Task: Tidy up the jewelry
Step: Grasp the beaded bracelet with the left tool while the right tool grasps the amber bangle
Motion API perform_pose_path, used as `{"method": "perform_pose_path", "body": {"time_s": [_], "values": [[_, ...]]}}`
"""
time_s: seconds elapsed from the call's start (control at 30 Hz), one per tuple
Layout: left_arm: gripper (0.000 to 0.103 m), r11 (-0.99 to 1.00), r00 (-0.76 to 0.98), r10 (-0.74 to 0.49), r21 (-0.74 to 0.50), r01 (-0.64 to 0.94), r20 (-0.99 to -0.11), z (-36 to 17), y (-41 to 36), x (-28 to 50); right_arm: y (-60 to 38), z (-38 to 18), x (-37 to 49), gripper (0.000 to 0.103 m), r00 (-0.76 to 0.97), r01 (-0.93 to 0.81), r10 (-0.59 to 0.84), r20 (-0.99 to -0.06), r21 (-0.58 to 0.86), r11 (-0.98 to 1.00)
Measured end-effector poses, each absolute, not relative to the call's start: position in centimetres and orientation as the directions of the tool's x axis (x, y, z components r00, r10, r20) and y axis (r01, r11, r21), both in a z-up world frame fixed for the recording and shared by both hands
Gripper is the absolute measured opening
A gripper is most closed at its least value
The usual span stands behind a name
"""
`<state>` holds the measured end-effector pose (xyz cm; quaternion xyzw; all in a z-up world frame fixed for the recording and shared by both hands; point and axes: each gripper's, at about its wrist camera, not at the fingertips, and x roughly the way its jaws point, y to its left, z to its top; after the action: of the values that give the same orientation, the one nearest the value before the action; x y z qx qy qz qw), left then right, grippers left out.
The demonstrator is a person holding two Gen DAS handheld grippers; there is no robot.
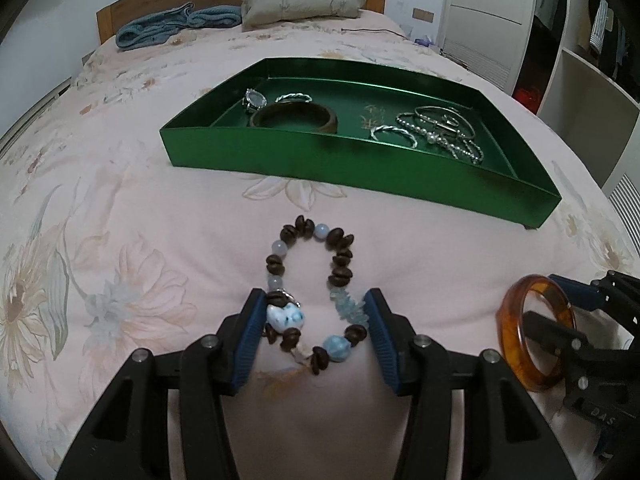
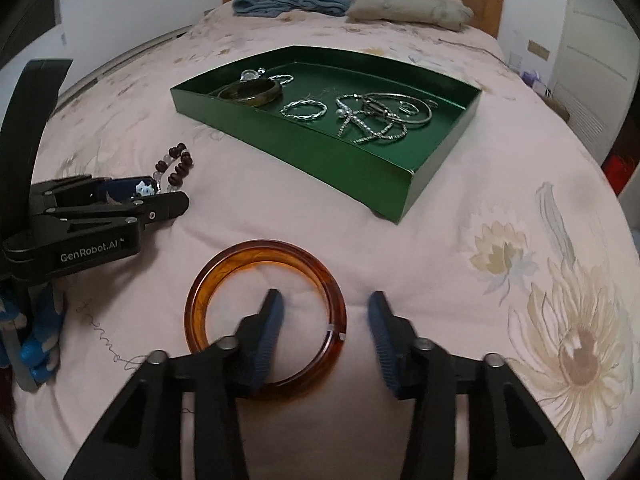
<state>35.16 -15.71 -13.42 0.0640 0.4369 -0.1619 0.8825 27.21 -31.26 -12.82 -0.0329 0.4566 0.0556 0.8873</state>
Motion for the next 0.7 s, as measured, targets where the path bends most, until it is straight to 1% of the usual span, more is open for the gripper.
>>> {"method": "perform_pose_path", "body": {"time_s": [0.03, 0.07, 0.1, 0.13, 0.23, 0.27, 0.37, 0.7], "values": [[0.044, 0.939, 0.567, -0.233, -0.03, 0.343, -0.79, -13.4, -15.7, 35.1, -31.1, -12.8, 27.1, 0.029, 0.581, -0.135, 0.069, -0.811, -0.012, 0.991], [0.042, 0.938, 0.567, -0.237, -0.033, 0.346, -0.788, -13.4, -15.7, 35.0, -31.0, -12.8, 27.0, 0.024, 0.584, -0.139, 0.069, -0.809, -0.016, 0.99], [0.037, 0.937, 0.567, -0.244, -0.039, 0.348, -0.787, -13.4, -15.5, 34.9, -30.8, -12.8, 26.9, 0.022, 0.588, -0.141, 0.062, -0.806, -0.027, 0.99], [0.03, 0.935, 0.566, -0.254, -0.05, 0.351, -0.785, -13.4, -15.4, 34.8, -30.7, -12.8, 26.8, 0.018, 0.591, -0.148, 0.06, -0.804, -0.034, 0.988], [0.018, 0.931, 0.556, -0.275, -0.074, 0.356, -0.784, -13.3, -15.1, 34.7, -30.5, -12.7, 26.6, 0.015, 0.598, -0.151, 0.054, -0.8, -0.046, 0.987], [0.017, 0.931, 0.552, -0.283, -0.085, 0.356, -0.784, -13.2, -15.0, 34.7, -30.6, -12.6, 26.4, 0.014, 0.602, -0.148, 0.054, -0.796, -0.045, 0.988], [0.016, 0.931, 0.552, -0.292, -0.1, 0.351, -0.781, -12.9, -14.7, 34.4, -30.7, -12.0, 25.8, 0.012, 0.623, -0.137, 0.058, -0.78, -0.037, 0.99], [0.015, 0.935, 0.591, -0.285, -0.083, 0.346, -0.755, -10.2, -13.5, 30.0, -30.5, -9.4, 22.5, 0.01, 0.682, -0.109, 0.063, -0.728, -0.015, 0.994]]}}
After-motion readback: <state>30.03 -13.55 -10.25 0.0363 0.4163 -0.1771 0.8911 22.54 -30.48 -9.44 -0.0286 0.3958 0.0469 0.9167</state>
